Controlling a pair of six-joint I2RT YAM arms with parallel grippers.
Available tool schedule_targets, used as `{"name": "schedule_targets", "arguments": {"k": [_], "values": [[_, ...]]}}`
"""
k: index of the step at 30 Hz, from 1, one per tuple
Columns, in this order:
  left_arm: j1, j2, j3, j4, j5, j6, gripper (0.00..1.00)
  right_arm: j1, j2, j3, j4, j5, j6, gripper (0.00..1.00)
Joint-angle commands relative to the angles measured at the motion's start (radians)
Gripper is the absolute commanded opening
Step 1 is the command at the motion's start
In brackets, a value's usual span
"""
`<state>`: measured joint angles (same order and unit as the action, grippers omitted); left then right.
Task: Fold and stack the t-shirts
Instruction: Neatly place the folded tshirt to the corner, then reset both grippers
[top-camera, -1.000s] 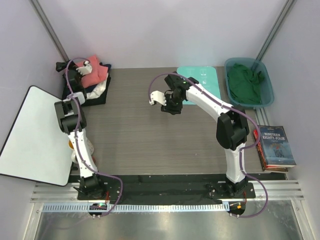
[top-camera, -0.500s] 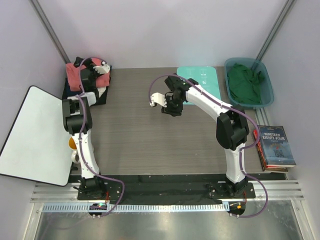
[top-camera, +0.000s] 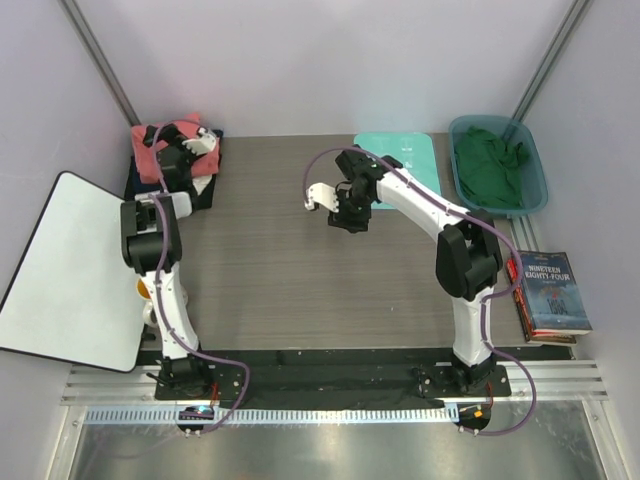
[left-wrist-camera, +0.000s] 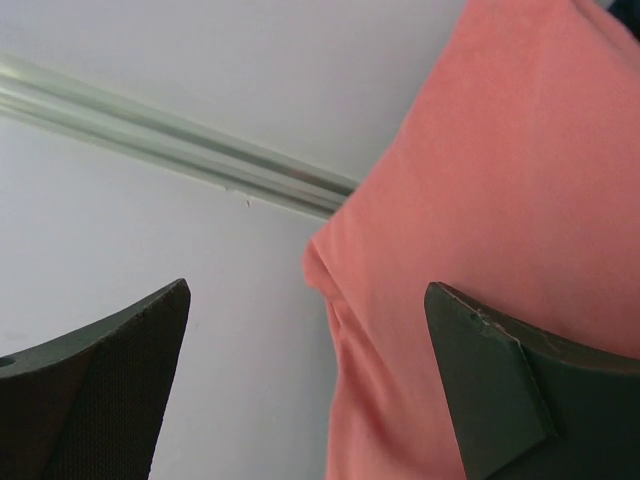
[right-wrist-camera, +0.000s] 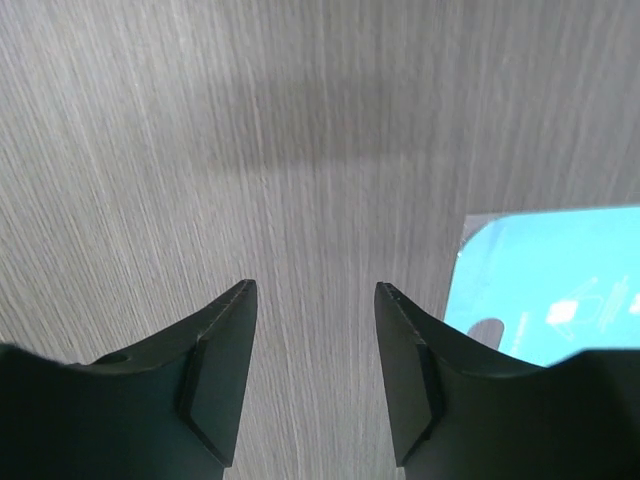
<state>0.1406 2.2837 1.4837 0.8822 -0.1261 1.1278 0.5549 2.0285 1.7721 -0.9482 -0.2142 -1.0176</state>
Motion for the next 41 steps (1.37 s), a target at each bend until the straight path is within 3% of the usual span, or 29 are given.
{"name": "schedule_targets", "arguments": {"k": [1, 3, 5, 6, 7, 9, 12, 19, 23, 28, 31, 41], "values": [[-0.042, -0.271, -0.198, -0.029, 0.046, -0.186, 1.00, -0.033, -0.102, 0.007, 0.037, 0.007, 0.037, 0.59], [-0.097, -0.373, -0.262, -0.128, 0.077, -0.268, 1.00, -0.047, -0.125, 0.007, 0.072, 0.007, 0.085, 0.70], [-0.131, -0.530, -0.263, -0.389, 0.123, -0.365, 1.00, -0.070, -0.149, 0.006, 0.130, 0.001, 0.137, 0.77], [-0.160, -0.576, -0.225, -0.501, 0.228, -0.490, 1.00, -0.079, -0.174, 0.004, 0.149, -0.001, 0.192, 0.85], [-0.167, -0.646, -0.196, -0.717, 0.287, -0.540, 1.00, -0.087, -0.188, 0.006, 0.164, -0.005, 0.215, 0.89], [-0.193, -0.694, -0.142, -0.863, 0.357, -0.647, 1.00, -0.118, -0.236, -0.002, 0.213, -0.016, 0.299, 1.00], [-0.239, -0.788, -0.122, -1.044, 0.421, -0.744, 1.00, -0.157, -0.295, -0.036, 0.268, -0.027, 0.367, 1.00], [-0.254, -0.885, -0.043, -1.475, 0.390, -0.864, 1.00, -0.202, -0.522, -0.241, 0.434, 0.028, 0.539, 1.00], [-0.243, -0.951, -0.083, -1.545, 0.378, -0.884, 1.00, -0.204, -0.625, -0.328, 0.440, 0.104, 0.664, 1.00], [-0.243, -1.053, -0.175, -1.429, 0.347, -0.983, 1.00, -0.202, -0.718, -0.434, 0.439, 0.139, 0.737, 1.00], [-0.243, -1.050, -0.177, -1.396, 0.283, -1.063, 1.00, -0.202, -0.751, -0.451, 0.442, 0.166, 0.758, 1.00], [-0.243, -1.026, -0.158, -1.387, 0.299, -1.091, 1.00, -0.202, -0.807, -0.502, 0.485, 0.202, 0.752, 1.00]]}}
